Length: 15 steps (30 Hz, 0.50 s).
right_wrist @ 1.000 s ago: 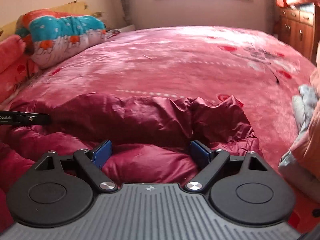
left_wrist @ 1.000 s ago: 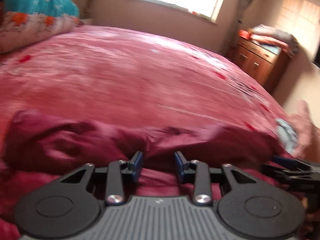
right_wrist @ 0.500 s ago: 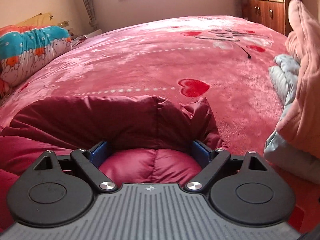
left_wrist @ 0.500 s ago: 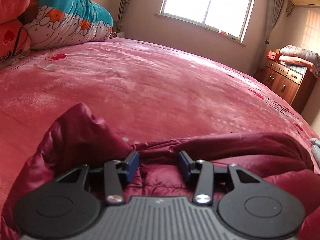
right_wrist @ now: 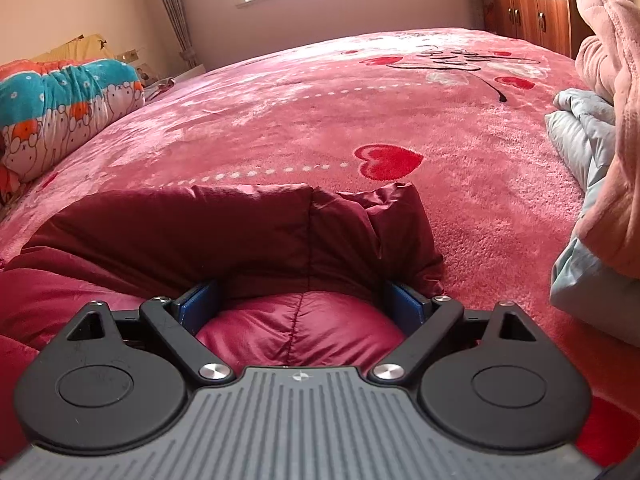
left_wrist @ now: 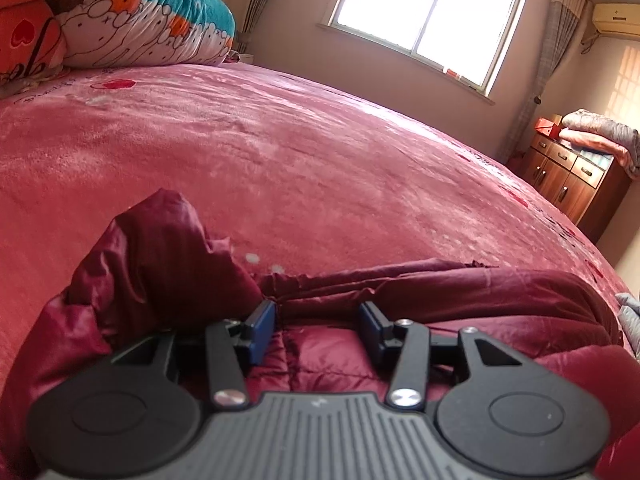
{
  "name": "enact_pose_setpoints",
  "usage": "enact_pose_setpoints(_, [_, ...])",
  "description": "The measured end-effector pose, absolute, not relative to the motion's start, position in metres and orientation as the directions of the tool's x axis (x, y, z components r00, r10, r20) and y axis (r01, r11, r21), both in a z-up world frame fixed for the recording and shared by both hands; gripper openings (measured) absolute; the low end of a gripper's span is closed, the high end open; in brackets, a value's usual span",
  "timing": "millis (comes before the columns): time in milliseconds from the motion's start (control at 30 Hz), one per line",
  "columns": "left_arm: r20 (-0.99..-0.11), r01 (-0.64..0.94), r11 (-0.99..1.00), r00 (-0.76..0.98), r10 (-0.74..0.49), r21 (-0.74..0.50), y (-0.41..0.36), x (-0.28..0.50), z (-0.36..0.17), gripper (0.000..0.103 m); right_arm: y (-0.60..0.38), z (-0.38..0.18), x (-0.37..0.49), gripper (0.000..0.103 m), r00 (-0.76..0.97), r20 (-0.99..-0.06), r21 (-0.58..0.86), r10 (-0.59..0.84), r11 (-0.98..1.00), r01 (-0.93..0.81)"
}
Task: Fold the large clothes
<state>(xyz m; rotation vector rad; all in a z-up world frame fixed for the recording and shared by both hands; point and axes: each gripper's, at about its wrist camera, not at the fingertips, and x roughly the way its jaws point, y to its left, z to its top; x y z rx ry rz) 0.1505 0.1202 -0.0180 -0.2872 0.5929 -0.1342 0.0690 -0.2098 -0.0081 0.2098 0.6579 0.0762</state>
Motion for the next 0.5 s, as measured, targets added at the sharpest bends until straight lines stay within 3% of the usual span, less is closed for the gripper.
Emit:
enact_pose_setpoints(167, [-0.551,0.031,0.962,0.815,-0.181,-0.27,0.116,0.151,-0.01,0.048,-0.212,-0.004,0.068,0.103,0.788,-0.6,0.228,0.141,0.974,-0.001])
enact_pose_setpoints(267, [-0.566,0.01,0.978,0.814,-0.129,-0.208,0.105,0.144,0.008,0.054,-0.219,0.004,0.062,0.103,0.79,-0.594,0.256,0.149,0.967,0.01])
enact_pose_setpoints(333, [-0.53,0.032,0.971,0.833,-0.158,-0.239,0.097,0.132,0.027,0.059,-0.227,0.015,0.053,0.103,0.801,-0.579,0.294,0.152,0.955,0.03])
enact_pose_setpoints(400, [-0.477,0.075,0.96,0.855,-0.202,-0.271,0.085,0.117,0.046,0.069,-0.237,0.027,0.042,0.103,0.819,-0.55,0.339,0.16,0.94,0.044])
enact_pose_setpoints(500, [-0.43,0.155,0.953,0.865,-0.258,-0.261,0.053,0.098,0.069,0.072,-0.249,0.043,0.027,0.103,0.835,-0.528,0.373,0.154,0.926,0.065])
